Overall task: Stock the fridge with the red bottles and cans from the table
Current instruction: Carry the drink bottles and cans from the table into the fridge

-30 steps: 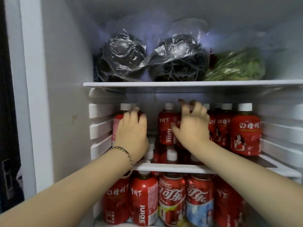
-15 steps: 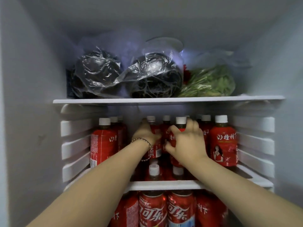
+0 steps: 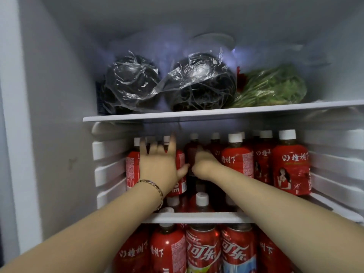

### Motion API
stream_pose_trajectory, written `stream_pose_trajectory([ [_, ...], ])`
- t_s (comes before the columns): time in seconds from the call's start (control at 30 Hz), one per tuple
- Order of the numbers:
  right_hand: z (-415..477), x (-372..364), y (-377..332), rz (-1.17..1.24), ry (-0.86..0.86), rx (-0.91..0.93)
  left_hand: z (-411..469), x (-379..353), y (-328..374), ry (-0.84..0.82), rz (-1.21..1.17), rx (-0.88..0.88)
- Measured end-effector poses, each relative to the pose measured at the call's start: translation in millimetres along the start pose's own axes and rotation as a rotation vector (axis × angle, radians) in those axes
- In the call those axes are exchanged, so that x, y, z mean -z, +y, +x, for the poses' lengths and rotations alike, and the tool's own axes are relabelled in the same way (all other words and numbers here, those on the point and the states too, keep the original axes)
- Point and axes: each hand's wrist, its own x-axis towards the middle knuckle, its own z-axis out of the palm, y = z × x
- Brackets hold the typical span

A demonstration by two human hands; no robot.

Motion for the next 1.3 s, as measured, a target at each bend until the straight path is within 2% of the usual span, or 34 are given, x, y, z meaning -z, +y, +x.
stream_pose_trajectory([
  [0.03,4.4,-2.0,-0.7,0.015,-0.003,-0.022,-3.6,-4.5,-2.5,0.030,-0.027,-0.002],
  [0.17,10.9,-2.1,2.9,0.080,-0.017,-0.124,-8.7,-26.1,-10.7,0.328,-0.087,-0.049],
  [0.27,12.0,0.1,2.3,0.175,-0.011,-0.144,-8.3,-31.4,-10.8,0.369,-0.119,-0.060],
  [0.37,12.7,-3.1,2.9,0.125,0.052,-0.132,-8.8,-33.1,-9.7,0.402,-0.122,-0.052],
  [0.5,12.6,-3.4,0.8,0.108,0.054,-0.156,-10.2,-33.4,-9.8,0.383,-0.132,-0.018],
  [0.6,15.9,-6.2,-0.4,0.136,0.043,-0.099,-11.6,-30.9,-11.3,0.343,-0.118,0.023],
  [0.73,8.5,-13.5,-0.9,0.448,-0.042,-0.092,-13.4,-33.4,-13.2,0.337,-0.063,0.026],
  [0.87,6.2,-14.9,-1.4,0.453,-0.025,-0.195,-13.8,-28.8,-12.5,0.348,0.010,-0.012],
  [0.93,5.5,-15.0,-2.5,0.561,-0.024,-0.258,-12.4,-26.7,-12.7,0.350,0.030,-0.032],
  [1.07,-0.3,-15.5,-7.2,1.154,-0.128,-0.349,-12.5,-30.5,-14.8,0.346,0.036,-0.025],
  [1.13,0.7,-15.7,-5.5,1.295,-0.168,-0.321,-12.6,-34.9,-15.3,0.350,0.044,-0.010],
  [1.23,-4.0,-15.5,-5.6,1.379,-0.222,-0.225,-11.4,-40.6,-17.3,0.373,0.030,-0.005],
  [1.3,-5.5,-19.5,-5.5,1.267,-0.292,-0.137,-11.4,-39.9,-17.9,0.377,0.005,-0.012],
])
